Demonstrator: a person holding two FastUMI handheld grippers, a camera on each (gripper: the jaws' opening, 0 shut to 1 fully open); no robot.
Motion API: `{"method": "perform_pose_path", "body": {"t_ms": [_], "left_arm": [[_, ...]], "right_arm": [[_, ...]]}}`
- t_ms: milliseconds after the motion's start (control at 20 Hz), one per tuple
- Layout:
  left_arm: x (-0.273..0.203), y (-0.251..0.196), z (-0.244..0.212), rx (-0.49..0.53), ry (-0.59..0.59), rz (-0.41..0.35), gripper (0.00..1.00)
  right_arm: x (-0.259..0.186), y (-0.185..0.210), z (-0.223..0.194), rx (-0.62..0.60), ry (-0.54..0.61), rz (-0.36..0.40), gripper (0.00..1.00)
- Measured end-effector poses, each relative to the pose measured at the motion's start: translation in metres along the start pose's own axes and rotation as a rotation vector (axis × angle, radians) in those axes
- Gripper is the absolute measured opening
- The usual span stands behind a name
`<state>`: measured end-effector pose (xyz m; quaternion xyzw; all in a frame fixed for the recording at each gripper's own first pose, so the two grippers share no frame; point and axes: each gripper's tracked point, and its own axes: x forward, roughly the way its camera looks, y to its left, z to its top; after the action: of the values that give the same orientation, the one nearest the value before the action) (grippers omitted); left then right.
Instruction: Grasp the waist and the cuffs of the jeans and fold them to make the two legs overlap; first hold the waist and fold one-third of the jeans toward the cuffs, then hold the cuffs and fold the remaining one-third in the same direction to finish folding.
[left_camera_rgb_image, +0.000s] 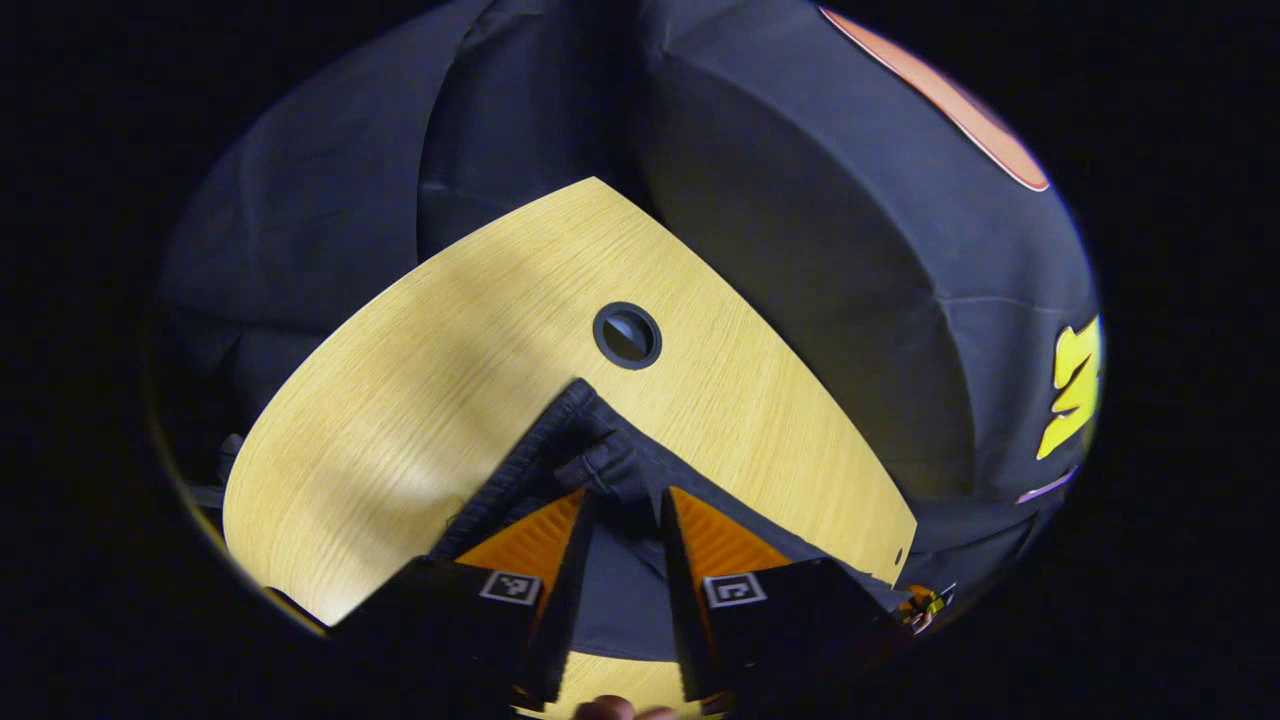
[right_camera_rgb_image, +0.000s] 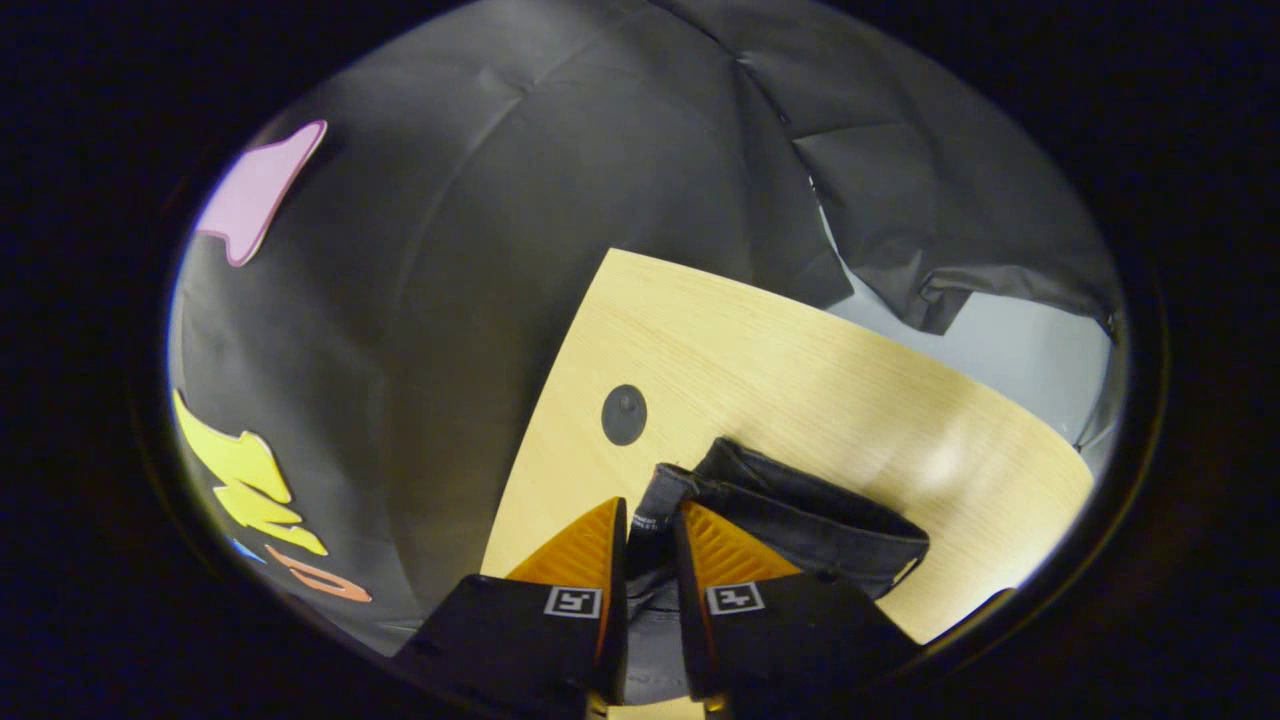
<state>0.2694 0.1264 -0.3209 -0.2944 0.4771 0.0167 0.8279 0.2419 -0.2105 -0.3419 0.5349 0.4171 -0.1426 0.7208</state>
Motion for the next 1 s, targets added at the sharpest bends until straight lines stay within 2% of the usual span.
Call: {"method": "perform_pose_path", "body": {"t_ms": [50,100,150,200,250,350,400,450,500,600,650,700,750,800,850,900,950,1000], "left_arm": [[0.001,0.003,0.002,-0.001,-0.008,0.014,0.56],[-0.003,0.003,0.004,-0.003,-0.019,0.02,0.44],[-0.007,0.002,0.008,-0.005,-0.035,0.019,0.58],[-0.016,0.002,0.011,-0.007,-0.055,0.031,0.59],[-0.023,0.001,0.013,0.005,-0.073,0.041,0.59],[-0.045,-0.012,0.017,0.061,-0.124,0.033,0.63],[-0.061,-0.024,0.021,0.116,-0.166,0.022,0.63],[-0.077,-0.039,0.021,0.178,-0.203,-0.003,0.77],[-0.097,-0.056,0.018,0.245,-0.223,-0.028,0.63],[-0.141,-0.086,-0.003,0.374,-0.245,-0.072,0.64],[-0.161,-0.101,-0.022,0.432,-0.232,-0.104,0.56],[-0.182,-0.112,-0.044,0.484,-0.22,-0.136,0.87],[-0.201,-0.116,-0.062,0.521,-0.237,-0.134,0.85],[-0.216,-0.126,-0.07,0.553,-0.266,-0.128,0.98],[-0.232,-0.129,-0.086,0.579,-0.305,-0.117,0.9],[-0.242,-0.13,-0.1,0.614,-0.338,-0.115,0.92],[-0.253,-0.128,-0.111,0.641,-0.385,-0.095,0.93],[-0.263,-0.127,-0.119,0.665,-0.441,-0.073,0.94]], "right_arm": [[0.0,0.006,-0.002,-0.002,-0.002,0.019,0.19],[-0.002,0.015,-0.005,-0.001,-0.005,0.046,0.38],[-0.008,0.018,-0.004,-0.004,-0.013,0.055,0.56],[-0.012,0.019,-0.003,-0.014,-0.022,0.058,0.75],[-0.019,0.022,-0.002,-0.027,-0.031,0.061,0.78],[-0.033,0.024,0.003,-0.078,-0.079,0.058,0.78],[-0.045,0.024,0.007,-0.124,-0.109,0.044,0.83],[-0.055,0.024,0.008,-0.166,-0.134,0.035,0.86],[-0.069,0.028,0.006,-0.219,-0.153,0.034,0.94],[-0.101,0.037,-0.011,-0.329,-0.168,0.043,0.94],[-0.119,0.043,-0.026,-0.376,-0.163,0.06,0.95],[-0.137,0.049,-0.043,-0.422,-0.159,0.08,0.87],[-0.155,0.051,-0.059,-0.462,-0.16,0.095,0.87],[-0.171,0.052,-0.072,-0.502,-0.172,0.105,0.87],[-0.188,0.053,-0.085,-0.555,-0.201,0.114,0.95],[-0.203,0.051,-0.096,-0.615,-0.229,0.107,0.9],[-0.217,0.047,-0.106,-0.682,-0.269,0.088,0.97],[-0.232,0.043,-0.112,-0.763,-0.32,0.064,0.89]]}}
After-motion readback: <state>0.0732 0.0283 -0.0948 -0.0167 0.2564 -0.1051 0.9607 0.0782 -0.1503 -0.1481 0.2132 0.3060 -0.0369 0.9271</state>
